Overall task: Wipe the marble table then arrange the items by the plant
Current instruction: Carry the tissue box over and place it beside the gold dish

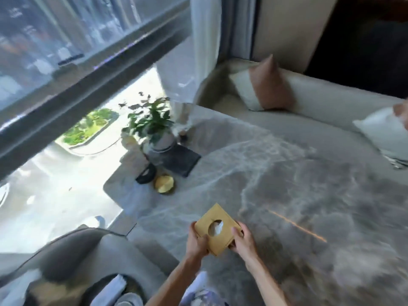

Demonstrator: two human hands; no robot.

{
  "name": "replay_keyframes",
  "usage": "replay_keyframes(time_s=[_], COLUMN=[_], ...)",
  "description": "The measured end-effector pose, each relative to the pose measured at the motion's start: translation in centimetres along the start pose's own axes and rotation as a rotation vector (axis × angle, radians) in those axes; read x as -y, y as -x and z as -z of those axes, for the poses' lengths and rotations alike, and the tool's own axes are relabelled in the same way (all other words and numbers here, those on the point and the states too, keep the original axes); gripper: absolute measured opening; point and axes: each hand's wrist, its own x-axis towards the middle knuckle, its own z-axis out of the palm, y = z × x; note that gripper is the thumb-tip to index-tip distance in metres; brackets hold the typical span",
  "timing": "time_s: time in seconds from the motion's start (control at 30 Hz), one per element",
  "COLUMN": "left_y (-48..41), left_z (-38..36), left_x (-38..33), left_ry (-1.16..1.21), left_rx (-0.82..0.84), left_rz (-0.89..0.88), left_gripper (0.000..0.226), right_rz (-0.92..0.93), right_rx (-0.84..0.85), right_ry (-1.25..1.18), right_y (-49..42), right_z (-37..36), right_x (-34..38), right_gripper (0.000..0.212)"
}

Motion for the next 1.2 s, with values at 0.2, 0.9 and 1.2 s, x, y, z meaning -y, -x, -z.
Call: replay_keyframes(time_s=[0.2,0.9,1.2], left_y=[0.2,-18.8,-21.6], left_z=[7.0,31.5,32.3], left_x=[0.0,-4.2,-6.6], left_ry=[0.139,0.196,0.176], left_rx=[-0.163,-0.202,-0.100], left_rz=[-0.048,0.094,0.194], left_gripper=[0.045,0.039,0.037], right_rz=[0.022,-0.125,-0.207], right_rx=[0.226,0.242,0.144], right_ry=[0.070,0.210,0.209], right_y=[-0.4,-8.8,-10.7], right_z=[-7.3,-37.0,-38.6], right_x=[2.0,6.1,8.0], right_gripper=[0.028,0.024,0.023])
